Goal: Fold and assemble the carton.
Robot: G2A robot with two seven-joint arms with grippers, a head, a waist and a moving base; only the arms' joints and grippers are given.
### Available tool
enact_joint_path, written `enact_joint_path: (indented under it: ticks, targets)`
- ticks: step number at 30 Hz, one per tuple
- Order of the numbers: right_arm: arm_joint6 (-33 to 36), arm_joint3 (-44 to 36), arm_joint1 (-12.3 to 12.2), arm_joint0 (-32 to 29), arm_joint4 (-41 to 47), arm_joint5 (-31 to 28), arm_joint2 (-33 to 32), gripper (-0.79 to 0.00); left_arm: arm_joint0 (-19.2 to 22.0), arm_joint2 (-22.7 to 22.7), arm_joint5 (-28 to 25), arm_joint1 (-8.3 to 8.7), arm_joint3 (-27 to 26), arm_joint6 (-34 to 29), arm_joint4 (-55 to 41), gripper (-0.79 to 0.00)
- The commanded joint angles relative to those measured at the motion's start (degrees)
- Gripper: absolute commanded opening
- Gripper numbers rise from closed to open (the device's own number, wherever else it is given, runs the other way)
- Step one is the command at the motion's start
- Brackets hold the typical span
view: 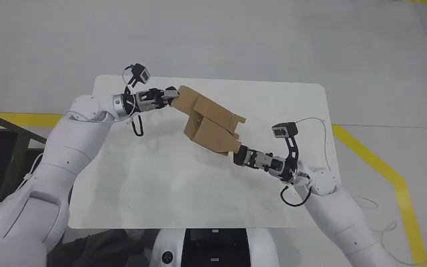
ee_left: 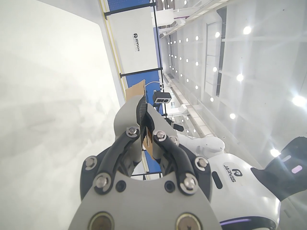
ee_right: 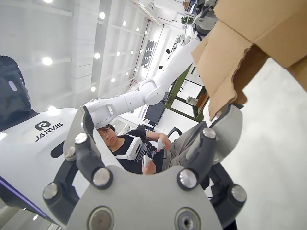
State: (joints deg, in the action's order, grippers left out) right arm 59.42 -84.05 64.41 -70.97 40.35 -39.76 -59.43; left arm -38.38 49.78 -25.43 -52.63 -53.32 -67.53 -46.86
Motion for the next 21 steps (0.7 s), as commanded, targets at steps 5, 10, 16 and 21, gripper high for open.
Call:
enact_joint_path:
  ticks: [5,10,16,21]
  targets:
    - [1.0,1.2,0.4,0.9,2.3,1.3,0.6,0.0,-0.4,0.3,-0.1,-0.68,-0.3,-0.4,0.6,-0.785]
    - [1.2,3.1,0.8,2.1,2.9,2.0,1.1,0.0,-1.0,1.0,1.1,-1.11,-1.0,-2.0,-1.2,-0.785]
    - [0.0,5.4,1.5,3.3,2.3,2.4,2.1,0.0,-1.9,2.4,2.1,-1.41,-2.1,-3.2,-2.7,-0.785]
    - [0.5,5.8,1.9,3.6,2.2,2.1,2.5,-0.376,-2.4,3.3,2.0,-1.54,-2.6,-2.9,-1.4,-0.785]
